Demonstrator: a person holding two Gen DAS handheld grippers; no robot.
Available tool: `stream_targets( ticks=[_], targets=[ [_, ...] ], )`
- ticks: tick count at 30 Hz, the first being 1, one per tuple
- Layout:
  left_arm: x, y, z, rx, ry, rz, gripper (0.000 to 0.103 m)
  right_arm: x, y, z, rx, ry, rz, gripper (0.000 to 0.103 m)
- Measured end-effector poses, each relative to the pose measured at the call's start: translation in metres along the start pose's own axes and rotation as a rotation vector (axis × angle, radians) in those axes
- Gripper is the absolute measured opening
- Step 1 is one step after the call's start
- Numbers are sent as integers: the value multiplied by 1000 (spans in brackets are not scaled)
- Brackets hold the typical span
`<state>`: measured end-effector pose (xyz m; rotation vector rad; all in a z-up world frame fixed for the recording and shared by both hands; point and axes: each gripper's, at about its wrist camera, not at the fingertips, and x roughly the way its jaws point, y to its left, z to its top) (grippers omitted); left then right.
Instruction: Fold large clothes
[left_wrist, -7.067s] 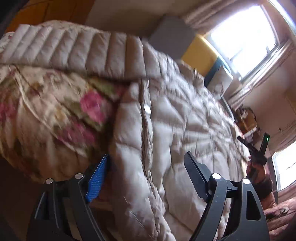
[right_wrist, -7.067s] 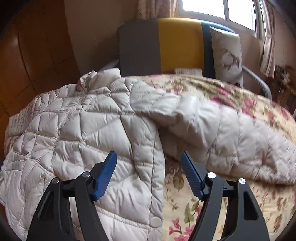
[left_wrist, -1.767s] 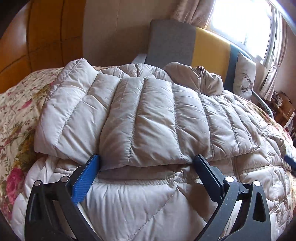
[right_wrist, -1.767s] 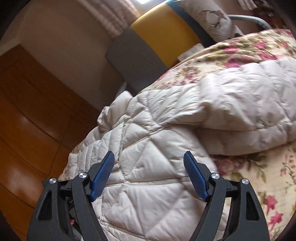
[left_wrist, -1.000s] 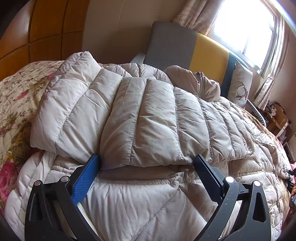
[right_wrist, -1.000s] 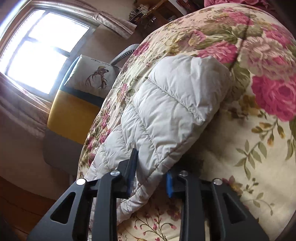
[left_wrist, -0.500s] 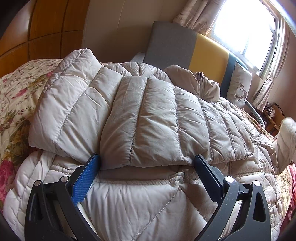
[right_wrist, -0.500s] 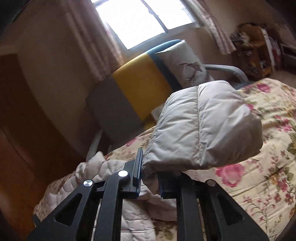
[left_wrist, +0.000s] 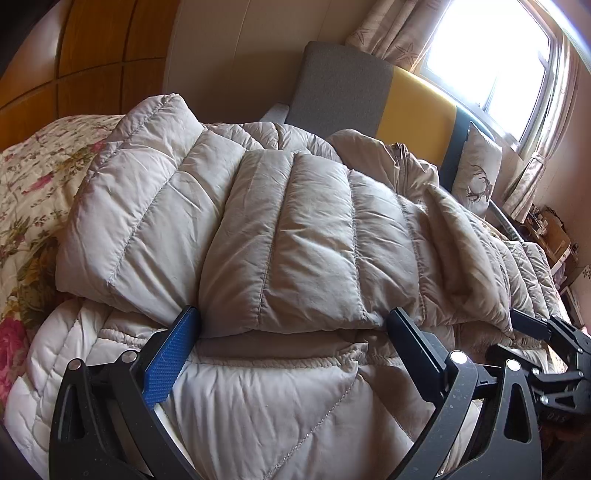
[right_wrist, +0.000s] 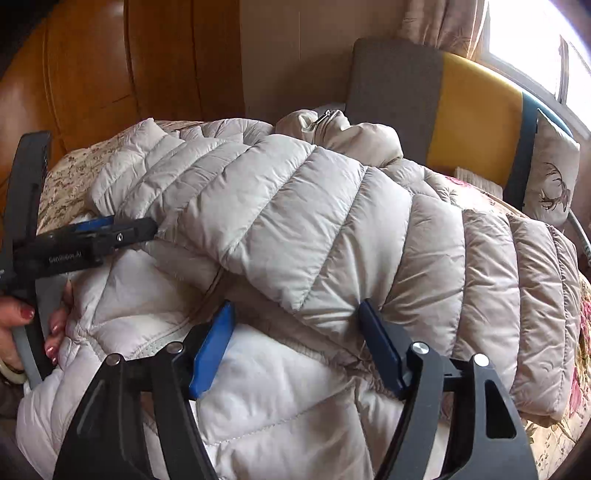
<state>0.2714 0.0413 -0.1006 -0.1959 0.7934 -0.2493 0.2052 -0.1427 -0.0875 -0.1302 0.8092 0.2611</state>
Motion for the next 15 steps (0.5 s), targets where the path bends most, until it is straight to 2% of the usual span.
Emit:
stream_targets(
  ticks=[1,3,6,7,9,11,13,15],
  targets=[
    [0,0,0,0,0,0,99,-7,-1,-1,4,-29,8,86],
    [0,0,0,-1,1,0,99,-25,-7,-7,31,-115,-24,98],
    [0,0,0,-3,1,1,99,-48,-23,-19,108,-206,-123,101],
    [-3,0,1,-6,-4,4,99,-50,-29,-21,155,-225,-182,101],
    [-12,-2,4,-19,-16,4,99,-58,-46,-27,273,-229,-317,101],
    [-29,-8,13,-27,-36,-31,99,-65,-69,-40,416,-231,-421,101],
    [-47,-20,26,-50,-51,-106,99,-73,-96,-54,578,-232,-464,101],
    [-58,-33,37,-58,-65,-172,99,-78,-119,-72,723,-236,-461,101]
  ],
)
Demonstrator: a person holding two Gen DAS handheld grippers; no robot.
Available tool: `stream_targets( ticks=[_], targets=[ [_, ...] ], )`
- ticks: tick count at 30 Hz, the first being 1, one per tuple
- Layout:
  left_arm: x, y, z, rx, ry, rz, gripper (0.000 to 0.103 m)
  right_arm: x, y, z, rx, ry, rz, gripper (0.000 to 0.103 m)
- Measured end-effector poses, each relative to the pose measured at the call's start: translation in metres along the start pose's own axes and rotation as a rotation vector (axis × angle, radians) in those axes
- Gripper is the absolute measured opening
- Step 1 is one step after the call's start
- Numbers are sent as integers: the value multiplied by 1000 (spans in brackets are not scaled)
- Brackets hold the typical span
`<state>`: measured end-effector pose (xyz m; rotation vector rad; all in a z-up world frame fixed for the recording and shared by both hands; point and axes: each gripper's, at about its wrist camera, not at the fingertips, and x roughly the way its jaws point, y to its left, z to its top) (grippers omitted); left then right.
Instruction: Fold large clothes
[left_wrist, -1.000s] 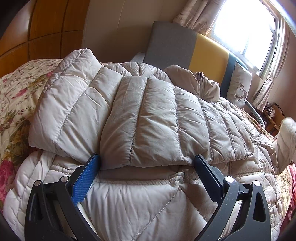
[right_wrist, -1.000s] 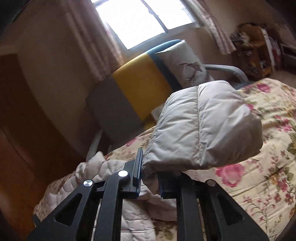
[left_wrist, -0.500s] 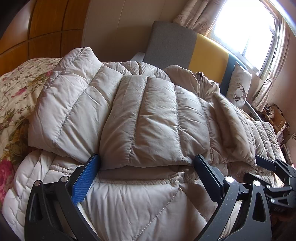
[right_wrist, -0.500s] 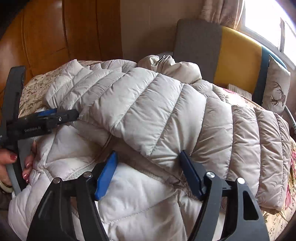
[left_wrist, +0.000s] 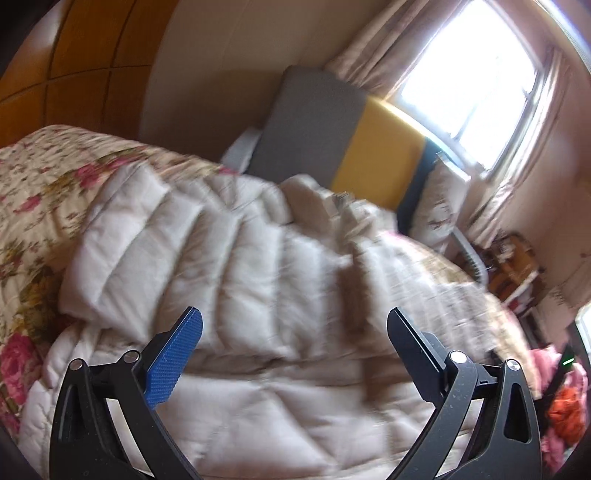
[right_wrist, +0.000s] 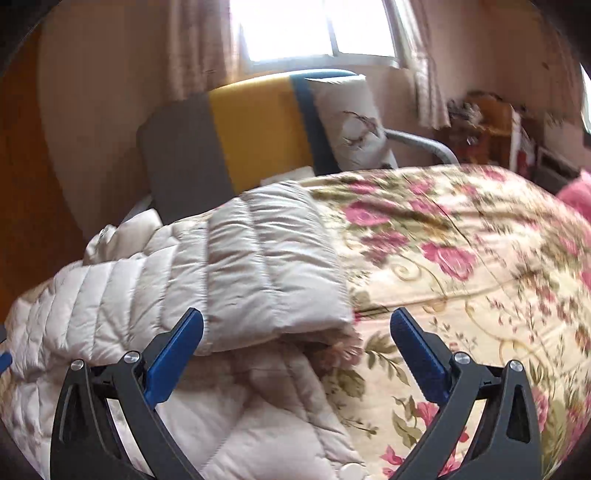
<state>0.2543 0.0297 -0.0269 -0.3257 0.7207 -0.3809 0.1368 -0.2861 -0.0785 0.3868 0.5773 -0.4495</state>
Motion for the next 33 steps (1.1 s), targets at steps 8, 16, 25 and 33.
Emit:
stream_targets(
  ticks=[8,16,25,33],
  targets=[
    [88,-54,19,21,207,-46,73,1,-63,-10,220,-11,109,101],
    [100,-67,25,-21,214,-112,9,3,-72,-14,327,7,168,101],
    [78,-5,31,-9,134,47,9,2,-70,-14,327,11,163,101],
    [84,20,-16,-4,91,29,9,2,-49,-1,224,101,30,101]
  ],
)
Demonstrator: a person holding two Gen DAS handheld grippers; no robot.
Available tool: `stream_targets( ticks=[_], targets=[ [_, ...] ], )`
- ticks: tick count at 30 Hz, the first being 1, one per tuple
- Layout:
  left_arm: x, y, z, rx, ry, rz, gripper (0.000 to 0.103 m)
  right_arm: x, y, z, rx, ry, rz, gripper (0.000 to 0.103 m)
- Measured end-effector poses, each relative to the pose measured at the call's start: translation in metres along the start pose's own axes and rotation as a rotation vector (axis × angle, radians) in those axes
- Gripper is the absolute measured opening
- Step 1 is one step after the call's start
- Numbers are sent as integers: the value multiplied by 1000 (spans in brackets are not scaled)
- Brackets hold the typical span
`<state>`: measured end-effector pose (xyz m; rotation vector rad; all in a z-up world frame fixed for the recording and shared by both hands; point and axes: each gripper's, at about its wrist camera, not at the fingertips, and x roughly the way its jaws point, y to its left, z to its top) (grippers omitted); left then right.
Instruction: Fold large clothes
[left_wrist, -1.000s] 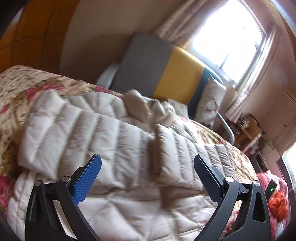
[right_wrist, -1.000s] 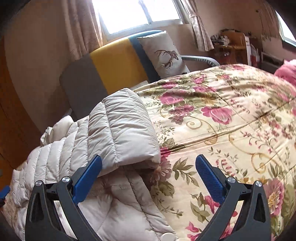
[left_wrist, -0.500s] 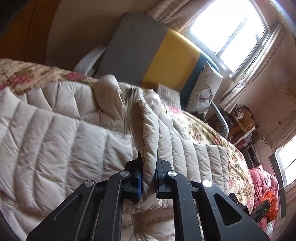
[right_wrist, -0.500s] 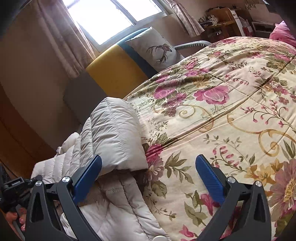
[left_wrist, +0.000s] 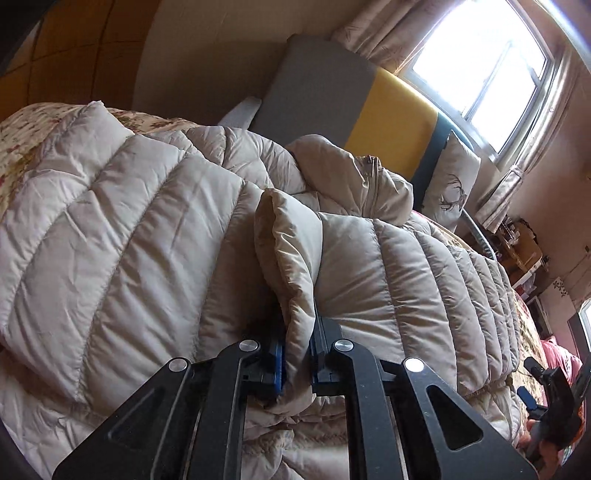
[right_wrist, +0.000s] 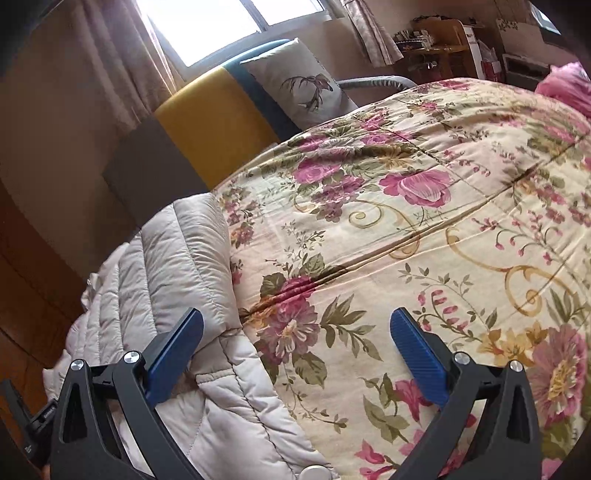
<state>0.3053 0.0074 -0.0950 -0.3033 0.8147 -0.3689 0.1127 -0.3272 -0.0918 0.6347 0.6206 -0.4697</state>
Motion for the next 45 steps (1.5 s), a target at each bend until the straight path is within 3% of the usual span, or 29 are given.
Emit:
stream_targets(
  ticks=[4,7,10,13,15,17,20,24,27,30,35,37,40,42,45],
  targets=[
    [-1,8,-5,-27,-9,-35,9,-9,38,20,-156,-56,14,101],
    [-1,14,-4,-30,-11,-42,9,12,72,40,-251,-13,24,101],
    [0,16,-5,-27,-12,-41,9,49,93,51,-342,25,-34,101],
    [3,15,-5,-19,0,-26,9,94,90,52,-383,86,-116,101],
    [7,11,-5,-2,12,-12,9,118,79,47,-373,152,-115,101],
    [12,8,-5,7,20,-7,9,130,71,43,-355,164,-133,101],
    [15,8,-4,3,26,-10,9,134,77,39,-396,153,-183,101],
    [13,11,-4,-10,25,-24,9,127,69,47,-350,182,-147,101],
    [12,14,-4,-14,25,-29,9,80,81,45,-359,54,-198,101],
    [10,16,-4,-15,23,-32,9,29,111,25,-433,-66,-37,101],
    [9,9,-2,7,26,1,9,20,177,-23,-652,-22,309,101],
    [7,4,2,17,36,17,9,27,201,-46,-777,-36,331,101],
    [0,5,12,-1,79,3,10,60,220,-82,-928,49,236,101],
    [-7,11,22,-31,97,-23,18,77,220,-95,-954,100,190,101],
    [-19,24,45,-31,73,5,21,79,217,-94,-939,102,202,101]
  ],
)
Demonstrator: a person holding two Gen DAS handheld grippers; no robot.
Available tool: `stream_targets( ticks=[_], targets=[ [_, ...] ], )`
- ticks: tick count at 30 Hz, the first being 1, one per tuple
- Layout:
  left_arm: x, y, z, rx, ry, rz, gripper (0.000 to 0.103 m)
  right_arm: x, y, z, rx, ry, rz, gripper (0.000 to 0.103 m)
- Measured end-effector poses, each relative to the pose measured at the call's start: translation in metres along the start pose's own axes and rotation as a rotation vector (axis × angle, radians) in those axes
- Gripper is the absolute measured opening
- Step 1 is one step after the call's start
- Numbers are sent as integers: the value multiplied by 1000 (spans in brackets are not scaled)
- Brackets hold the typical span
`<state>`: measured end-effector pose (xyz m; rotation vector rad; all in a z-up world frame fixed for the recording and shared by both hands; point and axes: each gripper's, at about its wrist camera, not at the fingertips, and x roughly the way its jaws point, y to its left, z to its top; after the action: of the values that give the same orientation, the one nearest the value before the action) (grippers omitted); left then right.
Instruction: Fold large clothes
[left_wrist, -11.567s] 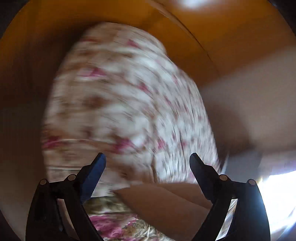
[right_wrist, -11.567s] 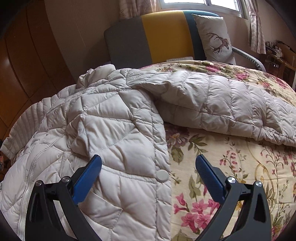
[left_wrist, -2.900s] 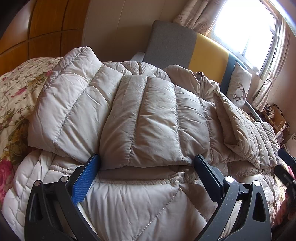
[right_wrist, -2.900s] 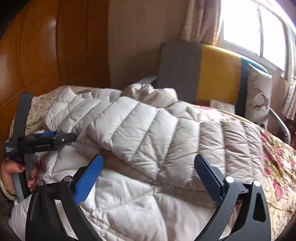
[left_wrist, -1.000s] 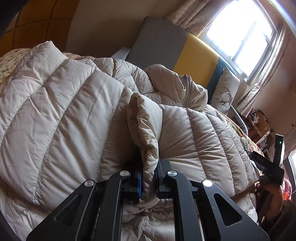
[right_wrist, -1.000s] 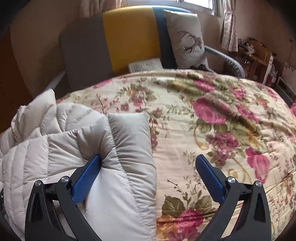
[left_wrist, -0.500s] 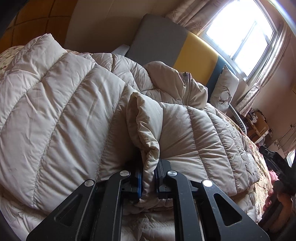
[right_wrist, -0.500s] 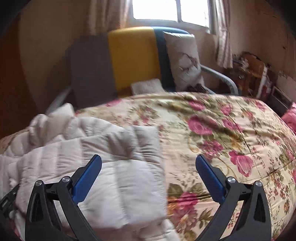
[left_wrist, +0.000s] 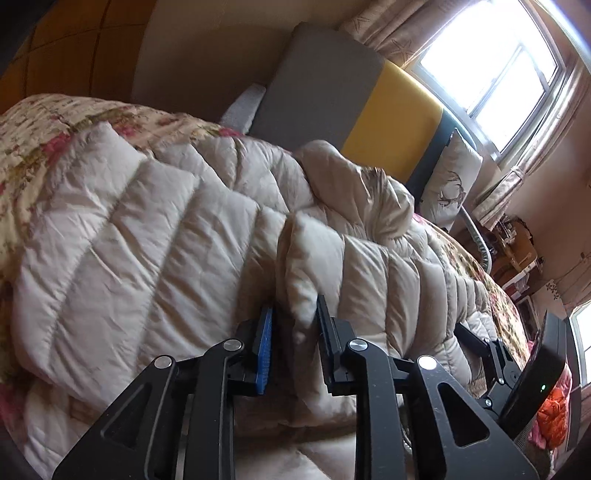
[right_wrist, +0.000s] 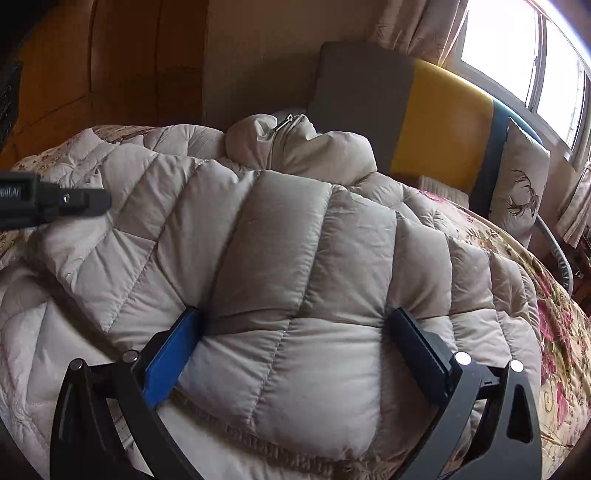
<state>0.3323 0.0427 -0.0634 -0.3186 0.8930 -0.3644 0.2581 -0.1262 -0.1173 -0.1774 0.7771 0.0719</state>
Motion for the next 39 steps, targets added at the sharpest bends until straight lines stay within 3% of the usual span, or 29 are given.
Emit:
stream_targets(
  ticks=[3,6,8,10,16,21,28,29,31,32,33,35,39],
  targets=[
    [-8,21,23,9,-52,109,21,2,-1,-1,6,-1,4,101],
    [1,56,36,23,-48,296,21,2,0,0,2,-3,-3,101],
    [13,84,33,-14,-6,259,21,3,4,0,-1,-3,-4,101],
    [17,94,25,-37,-30,217,21,-4,1,-3,-7,-3,-17,101],
    [42,74,21,28,-65,266,21,8,-2,2,-21,-4,-79,101],
    [56,85,31,-17,-73,192,21,22,-19,8,22,3,-63,101],
    [49,77,30,17,-69,240,22,23,-24,12,43,26,-23,101],
    [41,74,28,19,-57,259,26,20,-26,12,49,39,-4,101],
    [21,68,20,19,-49,244,52,7,-30,13,40,82,34,101],
    [5,66,13,26,-51,206,81,-5,-32,11,32,96,47,101],
    [-5,64,8,32,-64,189,95,-17,-34,10,32,96,49,101],
    [-36,55,-8,63,-118,167,95,-49,-43,0,55,67,43,101],
    [-81,48,-43,119,-116,135,95,-110,-81,-40,169,-12,86,101]
  ],
)
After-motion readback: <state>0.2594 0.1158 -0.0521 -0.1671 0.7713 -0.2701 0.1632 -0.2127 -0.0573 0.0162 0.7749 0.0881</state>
